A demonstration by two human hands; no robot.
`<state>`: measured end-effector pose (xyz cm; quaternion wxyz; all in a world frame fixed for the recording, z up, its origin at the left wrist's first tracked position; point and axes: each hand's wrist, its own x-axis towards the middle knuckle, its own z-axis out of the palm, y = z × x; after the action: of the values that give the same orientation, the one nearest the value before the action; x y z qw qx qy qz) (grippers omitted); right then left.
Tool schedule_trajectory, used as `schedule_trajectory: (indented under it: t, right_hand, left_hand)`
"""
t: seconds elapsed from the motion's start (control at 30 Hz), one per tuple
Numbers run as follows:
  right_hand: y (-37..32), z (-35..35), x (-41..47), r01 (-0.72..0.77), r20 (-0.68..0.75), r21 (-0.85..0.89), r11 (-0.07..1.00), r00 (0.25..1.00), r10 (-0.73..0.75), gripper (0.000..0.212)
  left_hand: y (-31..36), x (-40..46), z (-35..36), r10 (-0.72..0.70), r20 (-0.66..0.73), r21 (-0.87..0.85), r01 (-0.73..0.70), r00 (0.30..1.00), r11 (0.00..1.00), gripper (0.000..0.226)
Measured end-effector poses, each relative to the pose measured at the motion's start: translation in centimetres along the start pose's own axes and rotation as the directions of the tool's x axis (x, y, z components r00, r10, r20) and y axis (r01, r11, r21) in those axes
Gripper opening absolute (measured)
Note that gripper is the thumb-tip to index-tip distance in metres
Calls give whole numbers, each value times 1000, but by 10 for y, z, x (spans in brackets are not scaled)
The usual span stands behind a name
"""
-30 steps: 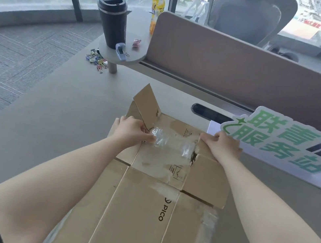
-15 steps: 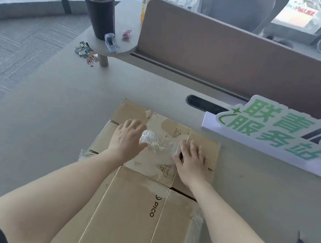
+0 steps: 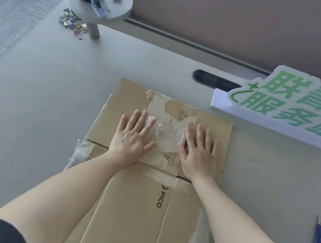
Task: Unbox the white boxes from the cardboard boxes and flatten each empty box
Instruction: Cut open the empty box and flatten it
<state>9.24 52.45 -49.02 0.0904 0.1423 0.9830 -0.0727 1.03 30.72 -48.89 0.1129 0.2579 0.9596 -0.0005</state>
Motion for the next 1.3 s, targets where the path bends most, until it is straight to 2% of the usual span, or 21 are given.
schedule_trajectory:
  t: [0.1, 0.17, 0.3, 0.43, 0.53, 0.6, 0.7, 0.83, 1.07, 1.23, 1.3]
  right_hand:
    - [4, -5, -3, 60, 47, 41, 997, 997, -62, 74]
    - [9, -10, -18, 56, 68, 79, 995, 996, -61, 71]
    - [17, -13, -85, -144, 45, 210, 967, 989, 137, 65]
    - [12, -12, -144, -337, 167, 264, 904, 939, 301, 67]
    - [2, -15, -169, -408, 190, 292, 865, 911, 365, 77]
    - [-6, -13, -180, -368, 185, 234, 900, 926, 330, 81]
    - [-26, -8, -188, -194, 147, 111, 975, 973, 177, 75]
    - [-53, 7, -184, -72, 202, 59, 996, 978, 59, 68]
    - [-53, 48, -186, -35, -9, 12, 999, 999, 35, 69]
    - [-54, 41, -188, -41, 71, 24, 999, 997, 40, 69]
    - [-49, 31, -186, -26, 122, 77, 997, 992, 17, 69]
  left_hand:
    - [-4, -7, -2, -8, 11, -40, 8, 1000, 999, 78]
    - [-18, -24, -5, 24, 36, -54, -22, 999, 998, 84]
    - [-55, -82, -6, 46, 58, -82, -41, 997, 996, 83]
    - [-62, -121, -9, 108, 14, -52, -107, 994, 993, 78]
    - [-55, -139, -13, 106, -1, -46, -106, 994, 993, 80]
    - [-52, -151, -10, 107, 62, -49, -104, 992, 993, 88]
    - [-42, -162, -1, 116, 110, -30, -114, 987, 993, 96]
    - [-25, -163, 12, 31, 160, -14, -29, 987, 999, 86]
    - [-21, -165, 32, -12, 18, -31, 12, 1000, 999, 73]
    - [-20, -167, 27, -15, 102, -16, 17, 995, 1000, 71]
    - [-25, -165, 19, 16, 113, -50, -11, 993, 999, 73]
